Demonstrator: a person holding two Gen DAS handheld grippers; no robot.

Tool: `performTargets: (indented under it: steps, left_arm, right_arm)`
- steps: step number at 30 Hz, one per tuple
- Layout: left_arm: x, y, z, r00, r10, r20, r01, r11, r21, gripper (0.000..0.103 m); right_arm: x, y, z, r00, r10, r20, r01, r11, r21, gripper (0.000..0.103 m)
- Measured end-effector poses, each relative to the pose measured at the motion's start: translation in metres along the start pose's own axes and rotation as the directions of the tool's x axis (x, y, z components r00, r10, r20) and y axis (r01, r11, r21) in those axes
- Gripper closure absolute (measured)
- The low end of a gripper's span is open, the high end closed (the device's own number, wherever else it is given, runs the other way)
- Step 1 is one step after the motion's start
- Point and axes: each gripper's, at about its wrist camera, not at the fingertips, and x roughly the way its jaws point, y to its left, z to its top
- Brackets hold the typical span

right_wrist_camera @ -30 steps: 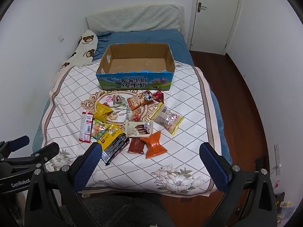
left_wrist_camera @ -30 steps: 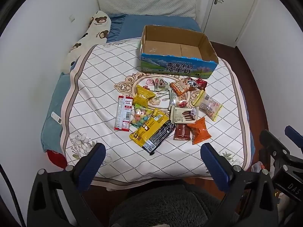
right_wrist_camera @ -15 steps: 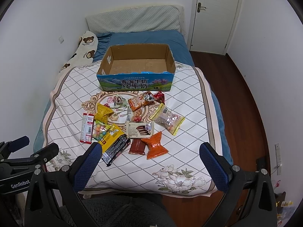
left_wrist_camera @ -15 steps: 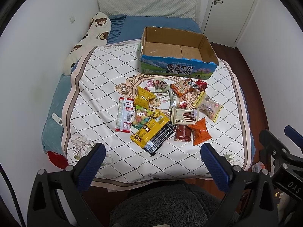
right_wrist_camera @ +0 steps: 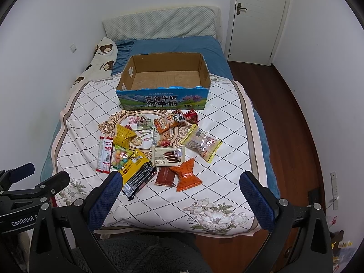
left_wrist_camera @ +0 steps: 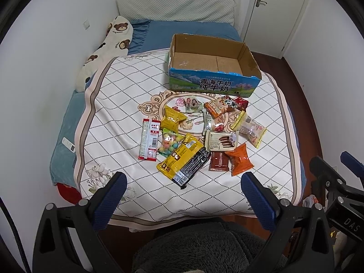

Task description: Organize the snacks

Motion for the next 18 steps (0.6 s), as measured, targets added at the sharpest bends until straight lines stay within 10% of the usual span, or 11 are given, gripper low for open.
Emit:
performTargets:
  steps: [18]
  left_arm:
    - [-0.0033, -0.0006, 0.0086, 1.000, 0.002, 0.006, -0.002, 1.000, 0.003, 0.000]
  right_arm:
    - [-0.0043, -0.0077, 0.0058, 1.000, 0.007, 0.012, -0.007, 1.000, 0.009, 0.000]
